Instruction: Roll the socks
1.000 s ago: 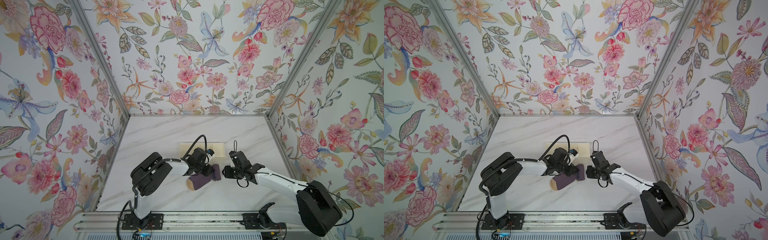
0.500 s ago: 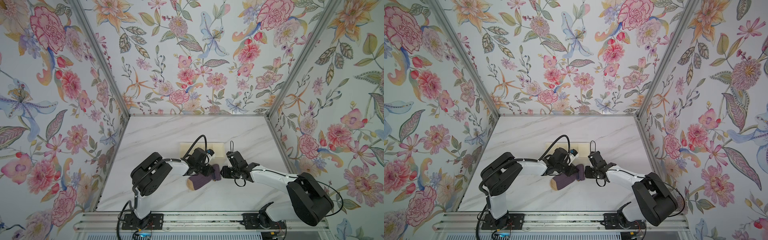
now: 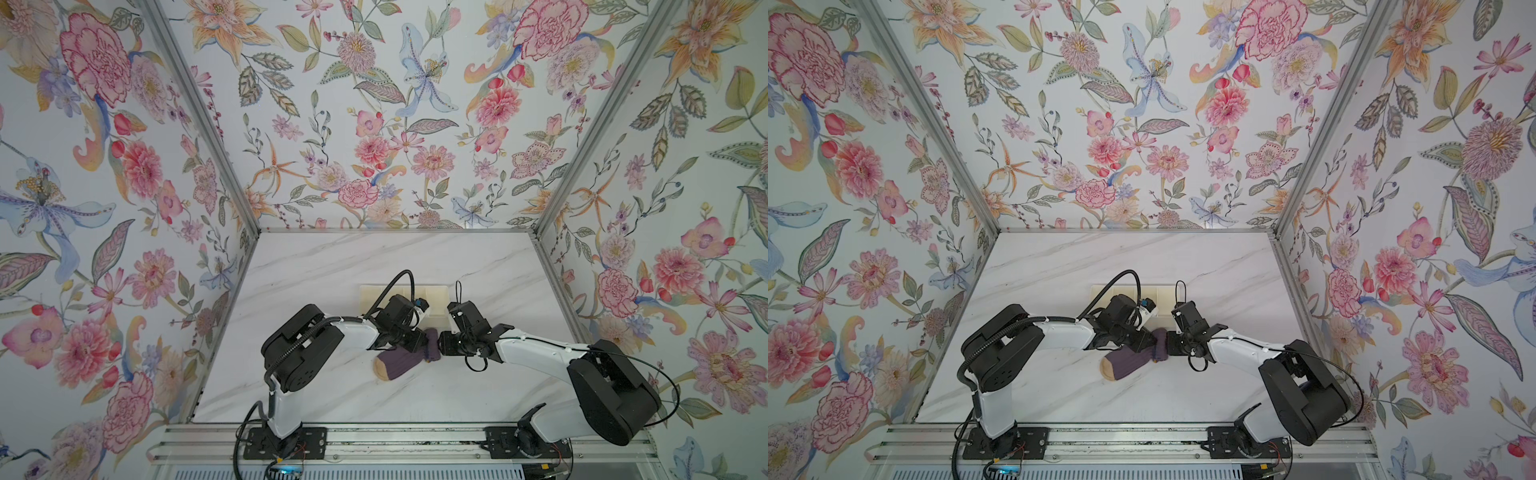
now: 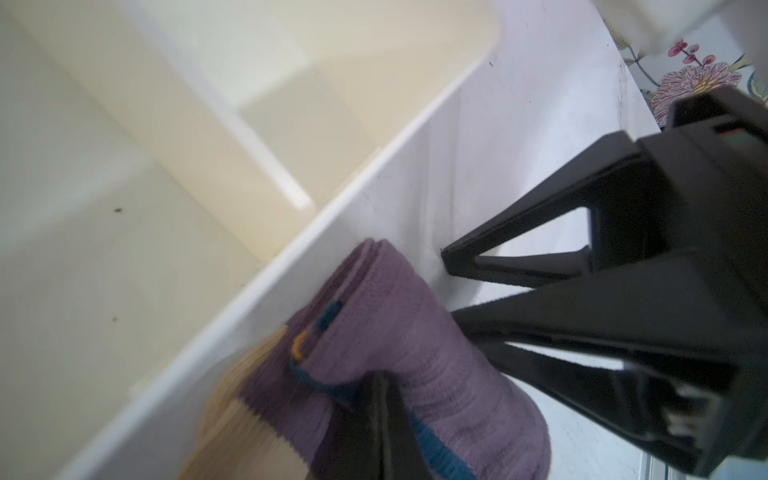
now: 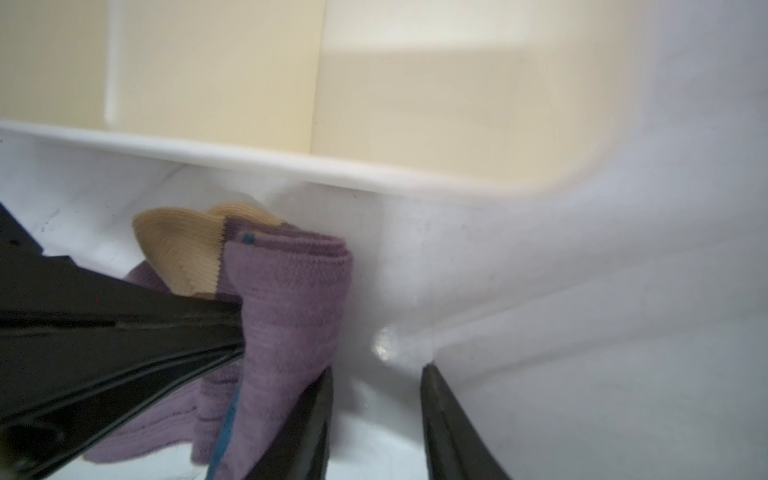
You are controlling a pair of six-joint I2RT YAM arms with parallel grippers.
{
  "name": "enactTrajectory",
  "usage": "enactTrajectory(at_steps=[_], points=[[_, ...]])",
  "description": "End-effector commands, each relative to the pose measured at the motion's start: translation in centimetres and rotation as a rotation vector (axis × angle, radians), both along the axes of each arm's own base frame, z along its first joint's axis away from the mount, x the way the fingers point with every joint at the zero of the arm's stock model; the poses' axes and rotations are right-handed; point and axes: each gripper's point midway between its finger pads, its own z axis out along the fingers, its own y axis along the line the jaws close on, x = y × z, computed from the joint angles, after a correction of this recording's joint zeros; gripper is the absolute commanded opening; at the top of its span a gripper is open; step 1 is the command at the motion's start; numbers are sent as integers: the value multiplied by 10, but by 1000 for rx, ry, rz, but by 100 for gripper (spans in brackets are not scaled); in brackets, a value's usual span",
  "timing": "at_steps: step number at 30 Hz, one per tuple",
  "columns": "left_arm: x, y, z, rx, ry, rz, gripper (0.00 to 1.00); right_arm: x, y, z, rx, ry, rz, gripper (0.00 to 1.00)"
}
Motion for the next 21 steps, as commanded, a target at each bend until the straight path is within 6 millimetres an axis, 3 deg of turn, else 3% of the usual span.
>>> enactTrajectory(at_steps=[1, 21], points=[[-10, 9, -12, 86, 15, -7, 0, -3, 12, 7, 49, -14, 34, 38], [-15, 8, 1, 74, 6, -21, 0, 1, 28, 16, 134, -41, 51, 40]])
